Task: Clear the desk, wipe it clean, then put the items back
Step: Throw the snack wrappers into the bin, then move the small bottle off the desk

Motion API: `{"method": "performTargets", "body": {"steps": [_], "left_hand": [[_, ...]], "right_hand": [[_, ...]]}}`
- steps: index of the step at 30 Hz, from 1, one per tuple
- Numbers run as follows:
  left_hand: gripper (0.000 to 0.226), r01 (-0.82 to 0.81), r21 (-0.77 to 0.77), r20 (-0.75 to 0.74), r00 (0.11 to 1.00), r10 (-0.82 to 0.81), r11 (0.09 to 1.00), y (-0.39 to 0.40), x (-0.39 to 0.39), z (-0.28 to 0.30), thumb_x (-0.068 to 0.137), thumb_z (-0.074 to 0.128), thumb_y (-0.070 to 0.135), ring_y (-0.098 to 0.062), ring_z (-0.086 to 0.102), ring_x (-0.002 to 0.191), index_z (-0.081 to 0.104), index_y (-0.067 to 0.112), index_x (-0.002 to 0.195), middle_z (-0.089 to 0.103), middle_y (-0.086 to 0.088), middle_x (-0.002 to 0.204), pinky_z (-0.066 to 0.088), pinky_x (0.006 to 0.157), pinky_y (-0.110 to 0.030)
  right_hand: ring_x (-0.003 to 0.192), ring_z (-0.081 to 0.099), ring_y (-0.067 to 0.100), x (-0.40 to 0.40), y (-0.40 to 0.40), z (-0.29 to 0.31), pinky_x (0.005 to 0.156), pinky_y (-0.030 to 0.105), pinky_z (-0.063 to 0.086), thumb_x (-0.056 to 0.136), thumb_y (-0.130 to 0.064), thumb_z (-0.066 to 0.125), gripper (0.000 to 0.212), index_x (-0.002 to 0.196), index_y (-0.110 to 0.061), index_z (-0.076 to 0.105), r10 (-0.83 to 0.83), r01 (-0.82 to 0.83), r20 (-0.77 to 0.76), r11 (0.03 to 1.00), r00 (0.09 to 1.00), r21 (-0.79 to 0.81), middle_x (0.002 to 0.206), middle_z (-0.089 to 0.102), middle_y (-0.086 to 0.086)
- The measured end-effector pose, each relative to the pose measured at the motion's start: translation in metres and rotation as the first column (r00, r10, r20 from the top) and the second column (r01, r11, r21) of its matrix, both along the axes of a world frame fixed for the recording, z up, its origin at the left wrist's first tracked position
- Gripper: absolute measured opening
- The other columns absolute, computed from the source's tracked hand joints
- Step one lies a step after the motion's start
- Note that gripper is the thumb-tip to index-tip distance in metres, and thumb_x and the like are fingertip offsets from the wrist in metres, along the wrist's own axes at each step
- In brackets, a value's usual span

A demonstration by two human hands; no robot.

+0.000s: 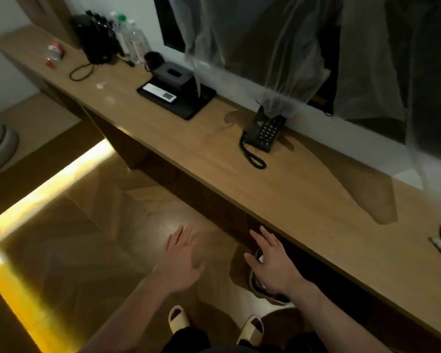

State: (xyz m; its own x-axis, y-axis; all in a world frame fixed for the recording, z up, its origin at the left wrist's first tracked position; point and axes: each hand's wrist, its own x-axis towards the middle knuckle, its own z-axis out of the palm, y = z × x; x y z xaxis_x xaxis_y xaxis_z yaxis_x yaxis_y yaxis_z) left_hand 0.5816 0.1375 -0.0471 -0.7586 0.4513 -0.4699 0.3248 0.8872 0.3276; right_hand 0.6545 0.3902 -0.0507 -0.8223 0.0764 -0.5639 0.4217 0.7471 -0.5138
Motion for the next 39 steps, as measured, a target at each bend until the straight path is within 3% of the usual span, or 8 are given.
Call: {"method": "performTargets", "body": {"steps": [6,13,22,32,39], "left_hand": [[0.082,-0.098,0.106,-0.144,0.983,0.113,0.989,-0.096,-0.038,0.034,0.1,0.049,0.058,-0.02,-0.017,0.157,0.004,0.034,0.164,-0.019,0.008,0.169,-0.004,0.127,-0.043],[0.084,-0.154,0.094,-0.233,0.957,0.172,0.984,-0.198,-0.1,0.066,0.1,0.044,0.063,-0.016,-0.027,0.152,-0.004,0.037,0.163,-0.024,0.011,0.168,-0.009,0.123,-0.039],[0.084,-0.253,0.079,-0.246,0.932,0.265,0.964,-0.258,-0.197,0.099,0.098,0.045,0.066,-0.017,-0.023,0.154,-0.002,0.039,0.163,-0.024,0.013,0.167,-0.01,0.123,-0.04],[0.085,-0.418,0.019,-0.229,0.882,0.411,0.908,-0.318,-0.33,0.118,0.096,0.046,0.069,-0.013,-0.022,0.153,-0.002,0.042,0.162,-0.024,0.015,0.167,-0.007,0.124,-0.041],[0.087,-0.56,0.014,-0.249,0.8,0.546,0.828,-0.364,-0.407,0.12,0.094,0.046,0.072,-0.015,-0.017,0.156,0.001,0.041,0.162,-0.022,0.014,0.168,-0.004,0.123,-0.039]], "right_hand": [[0.158,-0.005,0.02,-0.067,-0.083,0.051,0.129,0.043,0.011,0.103,-0.054,0.049,0.071,0.162,-0.041,0.014,0.077,-0.075,-0.095,0.997,0.993,0.022,0.171,-0.003,-0.012],[0.158,-0.003,0.016,-0.144,-0.177,0.083,0.127,0.044,0.014,0.103,-0.055,0.048,0.069,0.161,-0.044,0.013,0.148,-0.142,-0.175,0.989,0.973,0.048,0.171,-0.002,-0.014],[0.158,0.003,0.015,-0.252,-0.239,0.113,0.126,0.046,0.022,0.1,-0.054,0.053,0.07,0.16,-0.048,0.016,0.232,-0.226,-0.168,0.973,0.958,0.051,0.169,-0.004,-0.021],[0.157,-0.004,0.012,-0.418,-0.294,0.116,0.127,0.046,0.013,0.1,-0.05,0.056,0.073,0.16,-0.046,0.015,0.37,-0.381,-0.154,0.923,0.916,-0.051,0.168,-0.008,-0.022],[0.158,-0.003,0.014,-0.538,-0.336,0.122,0.128,0.048,0.012,0.099,-0.051,0.057,0.073,0.159,-0.047,0.015,0.457,-0.468,-0.192,0.884,0.868,-0.01,0.169,-0.007,-0.021]]}}
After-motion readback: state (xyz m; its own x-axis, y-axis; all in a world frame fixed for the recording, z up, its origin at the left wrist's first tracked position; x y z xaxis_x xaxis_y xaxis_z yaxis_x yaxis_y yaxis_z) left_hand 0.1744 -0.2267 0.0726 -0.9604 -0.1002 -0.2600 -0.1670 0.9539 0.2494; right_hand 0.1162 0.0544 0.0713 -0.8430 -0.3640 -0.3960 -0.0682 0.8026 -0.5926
